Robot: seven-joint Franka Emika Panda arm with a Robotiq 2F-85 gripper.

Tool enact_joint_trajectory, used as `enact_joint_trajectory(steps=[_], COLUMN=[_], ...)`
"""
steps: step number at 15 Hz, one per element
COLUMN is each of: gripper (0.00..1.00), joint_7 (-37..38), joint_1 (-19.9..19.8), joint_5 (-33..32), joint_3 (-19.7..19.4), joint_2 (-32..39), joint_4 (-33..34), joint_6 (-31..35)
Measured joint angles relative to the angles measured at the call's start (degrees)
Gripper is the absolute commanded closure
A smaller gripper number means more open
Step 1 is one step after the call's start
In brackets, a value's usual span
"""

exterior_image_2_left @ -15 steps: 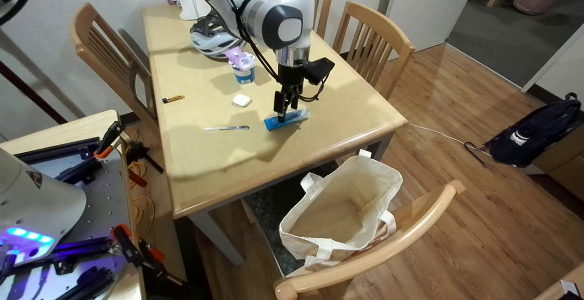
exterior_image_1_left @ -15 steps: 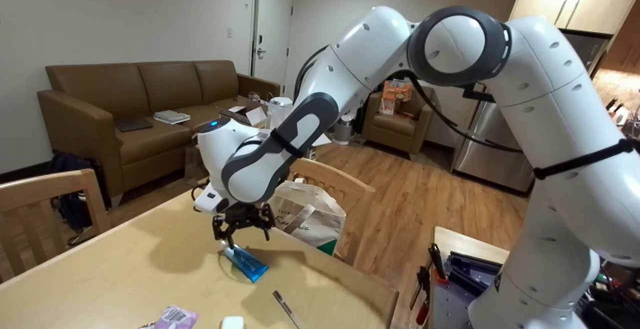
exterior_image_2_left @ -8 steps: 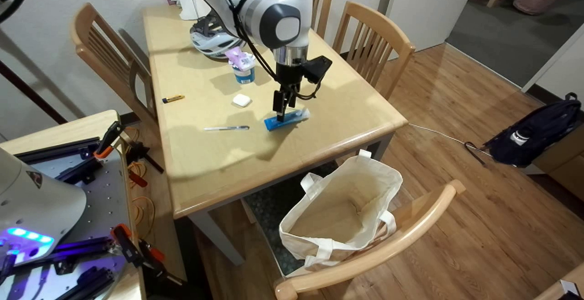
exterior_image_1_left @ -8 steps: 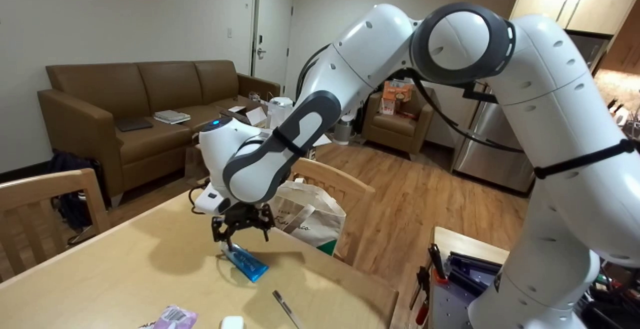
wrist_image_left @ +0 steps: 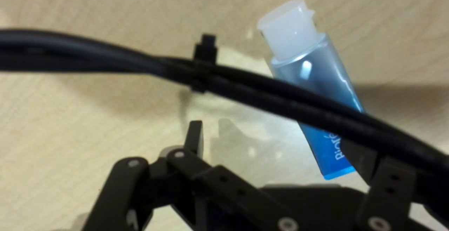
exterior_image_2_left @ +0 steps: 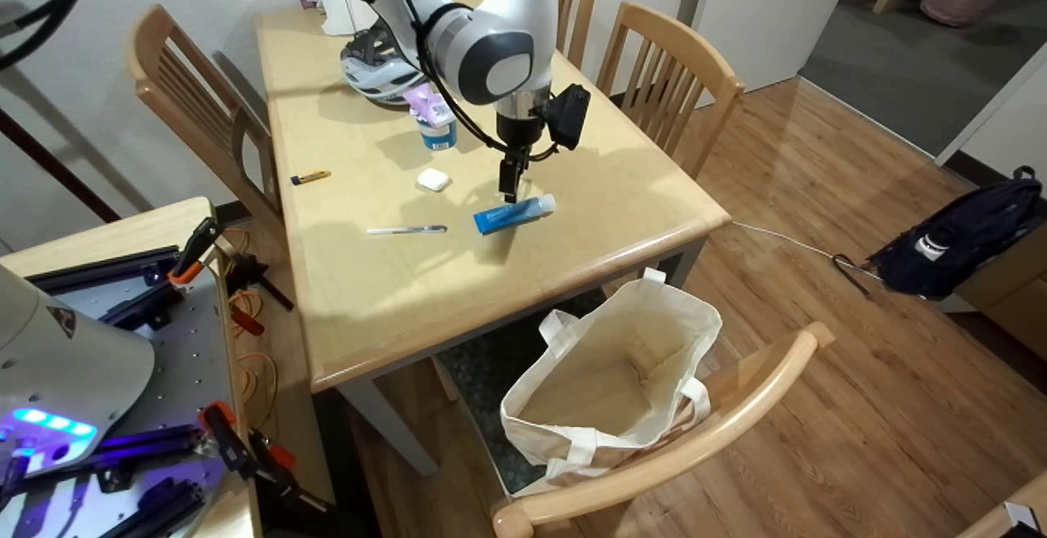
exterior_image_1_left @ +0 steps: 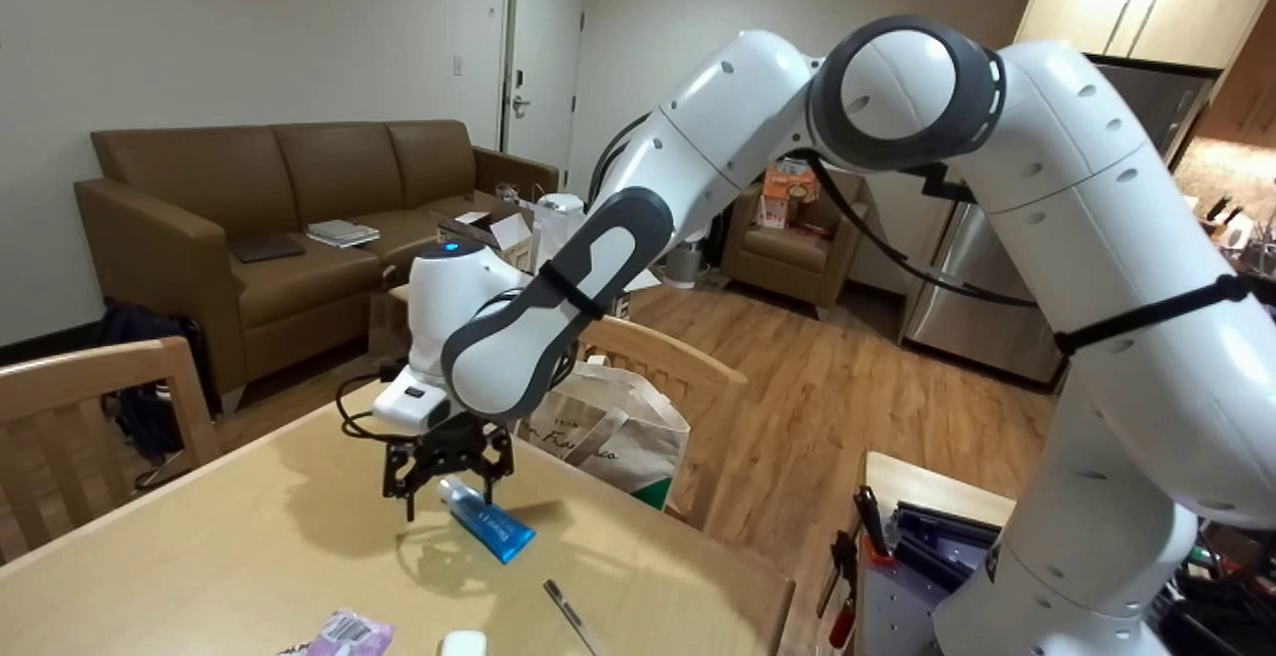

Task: Put the blue tube in the bag

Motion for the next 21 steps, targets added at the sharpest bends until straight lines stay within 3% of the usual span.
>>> enact_joint_trajectory(steps=[3,7,12,18,21], gripper=[0.00,0.00,0.00,0.00,0.00], joint_7=[-1.56,-11.87,-13.64,-15.27,-15.31], joint_1=[0.87,0.00,-0.26,6.14,6.57], joint_5=[-0.35,-0.11,-0.10,-7.25,-7.29], joint_3=[-0.83,1.18,1.38,-5.21,-5.53], joint_2=[0.00,0.36,0.62,0.65,0.67], joint_4=[0.03,0.03,0.03,1.66,1.71], joint_6=[-0.44,-1.61,-1.80,-12.45,-12.73])
